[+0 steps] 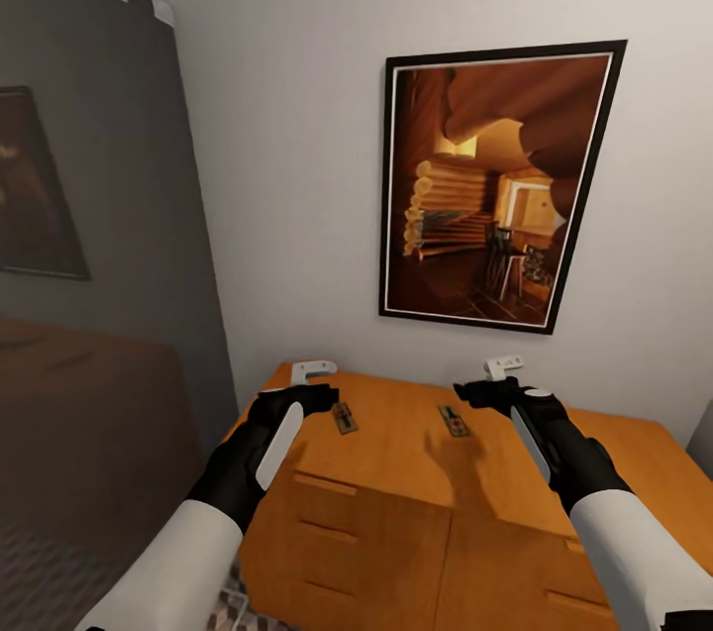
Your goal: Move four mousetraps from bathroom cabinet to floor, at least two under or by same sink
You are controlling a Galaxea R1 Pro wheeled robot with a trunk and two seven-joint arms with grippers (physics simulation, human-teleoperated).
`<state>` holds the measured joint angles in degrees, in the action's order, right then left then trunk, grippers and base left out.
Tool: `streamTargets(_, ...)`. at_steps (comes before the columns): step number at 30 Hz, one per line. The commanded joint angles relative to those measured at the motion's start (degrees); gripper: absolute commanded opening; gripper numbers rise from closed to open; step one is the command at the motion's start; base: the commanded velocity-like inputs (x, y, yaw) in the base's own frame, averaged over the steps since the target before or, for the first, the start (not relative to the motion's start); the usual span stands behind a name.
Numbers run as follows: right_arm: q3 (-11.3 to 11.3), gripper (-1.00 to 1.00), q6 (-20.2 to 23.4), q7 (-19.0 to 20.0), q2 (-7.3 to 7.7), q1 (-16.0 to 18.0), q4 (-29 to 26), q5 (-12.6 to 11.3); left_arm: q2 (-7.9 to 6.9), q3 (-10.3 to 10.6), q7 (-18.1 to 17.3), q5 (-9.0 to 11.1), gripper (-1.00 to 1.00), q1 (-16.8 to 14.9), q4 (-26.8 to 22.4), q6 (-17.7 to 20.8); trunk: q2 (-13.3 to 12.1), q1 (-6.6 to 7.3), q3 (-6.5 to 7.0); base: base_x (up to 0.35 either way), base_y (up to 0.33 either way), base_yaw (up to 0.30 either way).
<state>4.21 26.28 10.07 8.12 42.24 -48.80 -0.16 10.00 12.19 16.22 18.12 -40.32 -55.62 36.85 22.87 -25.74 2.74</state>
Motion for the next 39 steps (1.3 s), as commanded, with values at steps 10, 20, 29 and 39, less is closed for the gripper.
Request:
streamTargets(10, 0.10, 1.00, 0.26, 0.12, 0.02, 0.01, -0.06, 0.07, 0.00, 0.10, 0.48, 0.58, 1.00, 0.00, -0.01, 0.16, 0.05, -0.04, -0.03, 0.052, 0.000, 0.000)
streamTargets(20, -0.01, 1.00, -0.06, -0.37, -0.03, 0.03, -0.06, 0.05, 0.00, 0.17, 0.47, 0.60, 1.00, -0.02, -0.01, 0.15, 0.05, -0.04, -0.03, 0.003, 0.000, 0.000)
streamTargets(29, -0.01, 1.00, -0.36, -0.48, -0.03, 0.02, -0.13, 0.21, -0.05, 0.13, 0.47, 0.60, 1.00, -0.01, -0.01, 0.16, 0.05, -0.04, -0.03, 0.000, 0.000, 0.000)
streamTargets(39, 0.01, 1.00, -0.36, -0.57, -0.03, 0.01, -0.14, 0.15, -0.07, 0.12, 0.47, 0.60, 1.00, -0.01, -0.01, 0.15, 0.05, -0.04, -0.03, 0.000, 0.000, -0.095)
